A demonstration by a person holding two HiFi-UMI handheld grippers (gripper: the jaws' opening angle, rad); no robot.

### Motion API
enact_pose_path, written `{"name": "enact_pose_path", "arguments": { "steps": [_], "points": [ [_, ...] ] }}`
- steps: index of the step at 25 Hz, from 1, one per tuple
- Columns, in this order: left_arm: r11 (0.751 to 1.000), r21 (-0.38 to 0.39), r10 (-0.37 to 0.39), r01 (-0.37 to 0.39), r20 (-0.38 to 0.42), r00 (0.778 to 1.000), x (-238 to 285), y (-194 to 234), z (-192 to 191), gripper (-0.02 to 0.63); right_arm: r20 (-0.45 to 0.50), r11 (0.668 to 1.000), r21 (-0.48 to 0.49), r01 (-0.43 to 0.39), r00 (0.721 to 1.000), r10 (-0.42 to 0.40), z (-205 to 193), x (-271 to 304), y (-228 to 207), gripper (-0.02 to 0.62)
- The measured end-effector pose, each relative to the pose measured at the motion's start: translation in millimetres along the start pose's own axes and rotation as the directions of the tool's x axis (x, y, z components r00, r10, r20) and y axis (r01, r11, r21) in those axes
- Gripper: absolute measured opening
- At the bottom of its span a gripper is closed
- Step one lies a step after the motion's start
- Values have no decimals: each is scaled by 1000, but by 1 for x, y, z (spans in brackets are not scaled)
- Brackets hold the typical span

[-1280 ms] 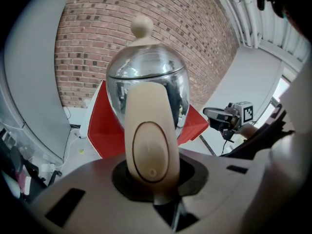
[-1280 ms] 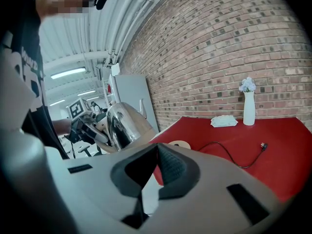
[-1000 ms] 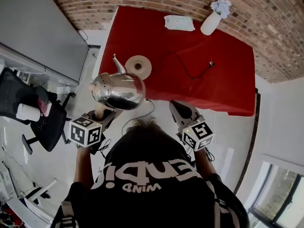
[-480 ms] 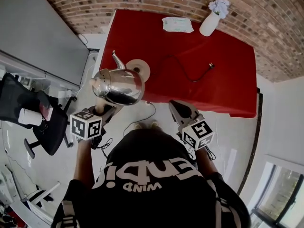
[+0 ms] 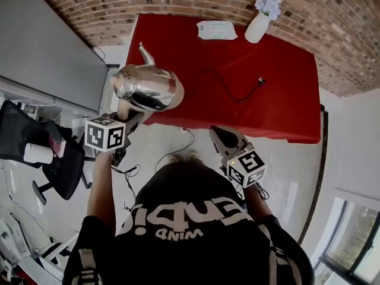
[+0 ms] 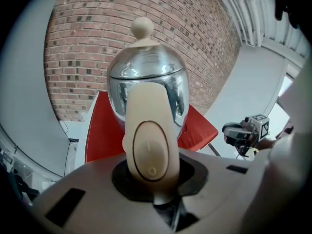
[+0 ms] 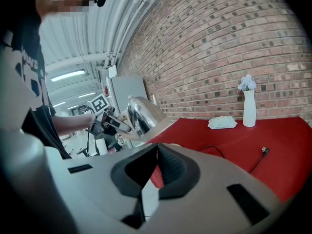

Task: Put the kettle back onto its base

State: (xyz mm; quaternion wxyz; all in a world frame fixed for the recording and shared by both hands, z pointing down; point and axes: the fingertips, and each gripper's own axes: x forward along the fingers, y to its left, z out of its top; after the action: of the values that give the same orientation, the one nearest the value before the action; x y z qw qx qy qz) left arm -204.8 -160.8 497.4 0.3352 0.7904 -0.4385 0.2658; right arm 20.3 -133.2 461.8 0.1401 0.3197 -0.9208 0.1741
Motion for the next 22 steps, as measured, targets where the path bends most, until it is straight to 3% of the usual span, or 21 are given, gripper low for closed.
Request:
{"name": "enact_pose_path", "arguments": {
  "steps": [5,10,18,22],
  "points": [
    [999,46,24,-24,9,1000,9,17,36,60,-2,1000,12,15,1000,-15,-4,-3,-6,23],
    [997,79,15,-12,-34,999,19,25,45,60,0,999,23,30,1000,-30,-5,-5,-11,23],
    [995,97,46,-39,-68,997,36,29,44,60,11,999,25,41,999,-41,-5,-7,-17,23],
    [998,66,2,5,-118,993,54,27,24,60,6,999,30,43,999,-43,-6,-7,-20,23]
  ]
}}
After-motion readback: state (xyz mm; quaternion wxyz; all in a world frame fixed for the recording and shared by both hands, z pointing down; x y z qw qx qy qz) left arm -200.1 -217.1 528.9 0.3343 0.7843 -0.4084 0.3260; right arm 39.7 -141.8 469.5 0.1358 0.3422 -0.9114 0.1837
